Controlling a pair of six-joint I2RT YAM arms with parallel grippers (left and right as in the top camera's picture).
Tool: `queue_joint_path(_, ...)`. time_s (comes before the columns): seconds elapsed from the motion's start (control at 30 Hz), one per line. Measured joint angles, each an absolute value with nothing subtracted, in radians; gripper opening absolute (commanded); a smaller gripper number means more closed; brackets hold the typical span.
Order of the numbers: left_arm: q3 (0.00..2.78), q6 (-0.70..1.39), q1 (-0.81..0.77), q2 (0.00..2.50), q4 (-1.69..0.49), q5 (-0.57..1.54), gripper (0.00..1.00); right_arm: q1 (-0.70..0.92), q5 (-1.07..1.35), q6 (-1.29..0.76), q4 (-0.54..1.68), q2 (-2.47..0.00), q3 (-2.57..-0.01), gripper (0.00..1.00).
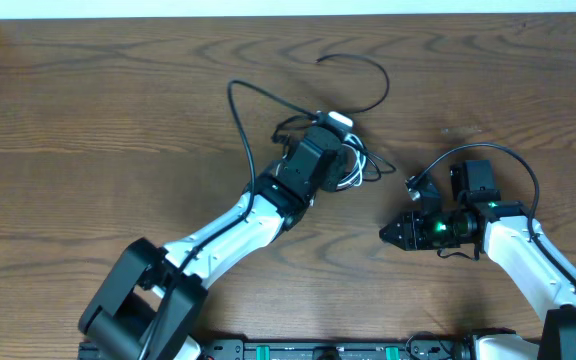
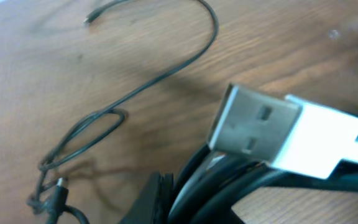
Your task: Untangle cables
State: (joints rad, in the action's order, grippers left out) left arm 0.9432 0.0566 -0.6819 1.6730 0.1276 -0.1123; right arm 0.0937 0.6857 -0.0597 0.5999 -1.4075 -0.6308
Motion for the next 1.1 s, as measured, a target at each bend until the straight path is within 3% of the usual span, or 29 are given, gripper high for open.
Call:
queue_joint_path(0.27,0.942,0.532,-0.682,1.660,-0.129,-0.141,0.08,0.094,0.830,-0.108,0.532,-1.407,-0.631,0.38)
queue_joint_path(0.4,0.942,0.651,-0.682,1.660,-0.138,-0.101,0.08,0.094,0.904,-0.114,0.485,-1.407,-0.631,0.40)
queue_joint_path(0.7,0.942,0.577,-0.682,1.660,-0.139,0.021,0.08,0.094,0.978,-0.162,0.345,-1.407,-0.630,0.41)
queue_joint_path(1.1,0.942,0.526,-0.690,1.660,-0.138,0.004,0.08,0.173,0.933,-0.552,0.135,-1.407,-0.631,0.44)
